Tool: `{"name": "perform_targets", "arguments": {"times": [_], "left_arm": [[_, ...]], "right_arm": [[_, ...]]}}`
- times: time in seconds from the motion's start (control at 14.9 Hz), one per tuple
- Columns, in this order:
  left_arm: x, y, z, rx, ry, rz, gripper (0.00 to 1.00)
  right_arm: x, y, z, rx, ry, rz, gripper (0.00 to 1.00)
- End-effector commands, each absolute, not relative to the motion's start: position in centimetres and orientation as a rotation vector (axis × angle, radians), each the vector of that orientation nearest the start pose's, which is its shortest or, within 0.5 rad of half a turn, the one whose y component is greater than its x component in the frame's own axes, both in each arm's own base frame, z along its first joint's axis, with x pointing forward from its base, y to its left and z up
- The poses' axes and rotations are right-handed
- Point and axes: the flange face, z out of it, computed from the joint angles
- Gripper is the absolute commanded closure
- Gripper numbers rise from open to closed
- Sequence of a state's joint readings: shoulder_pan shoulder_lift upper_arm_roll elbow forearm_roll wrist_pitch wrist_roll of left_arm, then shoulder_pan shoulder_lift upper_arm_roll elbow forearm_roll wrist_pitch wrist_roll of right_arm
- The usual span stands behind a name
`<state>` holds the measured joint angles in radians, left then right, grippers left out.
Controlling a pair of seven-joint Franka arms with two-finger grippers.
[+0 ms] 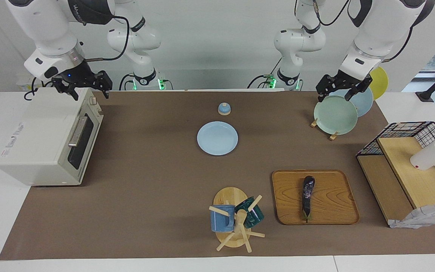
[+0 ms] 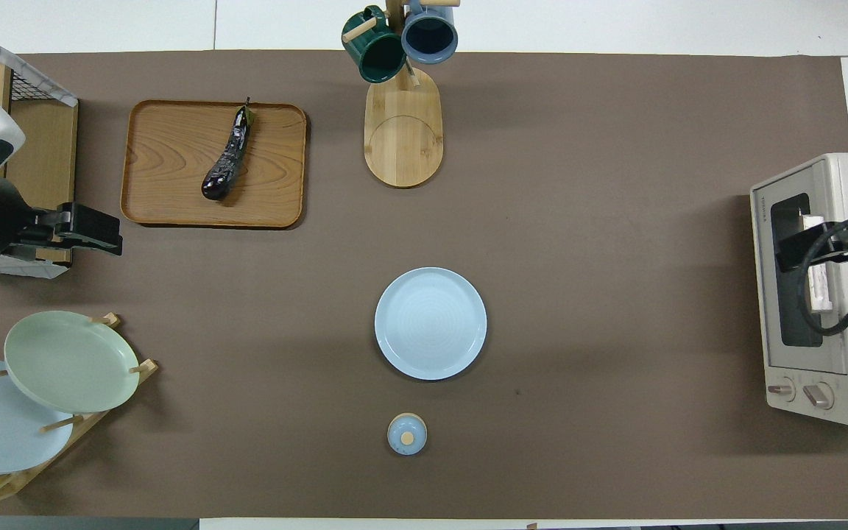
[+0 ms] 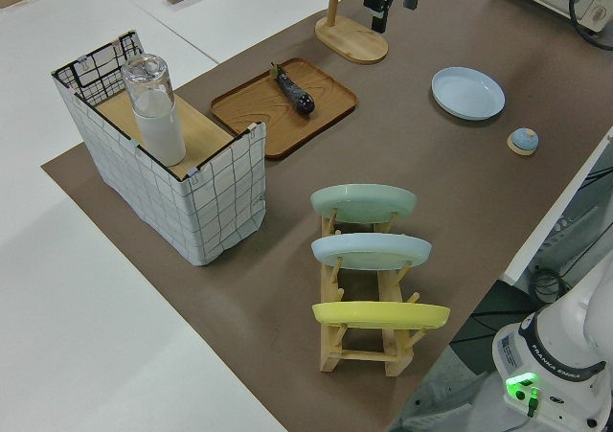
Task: Put eggplant into oven
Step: 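Reach the left gripper to the purple eggplant on the tray and grasp it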
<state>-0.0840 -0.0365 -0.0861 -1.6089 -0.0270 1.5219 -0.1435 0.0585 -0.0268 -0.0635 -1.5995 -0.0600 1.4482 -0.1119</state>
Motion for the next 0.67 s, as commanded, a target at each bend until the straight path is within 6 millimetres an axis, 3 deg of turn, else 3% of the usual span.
{"name": "perform_targets", "arguments": {"times": [0.0, 0.27, 0.61], "left_arm": [[53.2, -9.4, 61.4, -3.169, 0.028, 0.059, 0.00], [56.9, -9.9, 57.4, -3.177, 0.036, 0.058, 0.00], [63.5, -10.2, 49.3, -3.178, 0.185, 0.131, 0.00]], "right_arm": [[53.1, -1.1, 61.4, -3.155, -0.137, 0.219, 0.00], [53.1, -1.1, 61.4, -3.155, -0.140, 0.221, 0.00], [53.1, -1.1, 61.4, -3.155, -0.140, 0.219, 0.00]]}}
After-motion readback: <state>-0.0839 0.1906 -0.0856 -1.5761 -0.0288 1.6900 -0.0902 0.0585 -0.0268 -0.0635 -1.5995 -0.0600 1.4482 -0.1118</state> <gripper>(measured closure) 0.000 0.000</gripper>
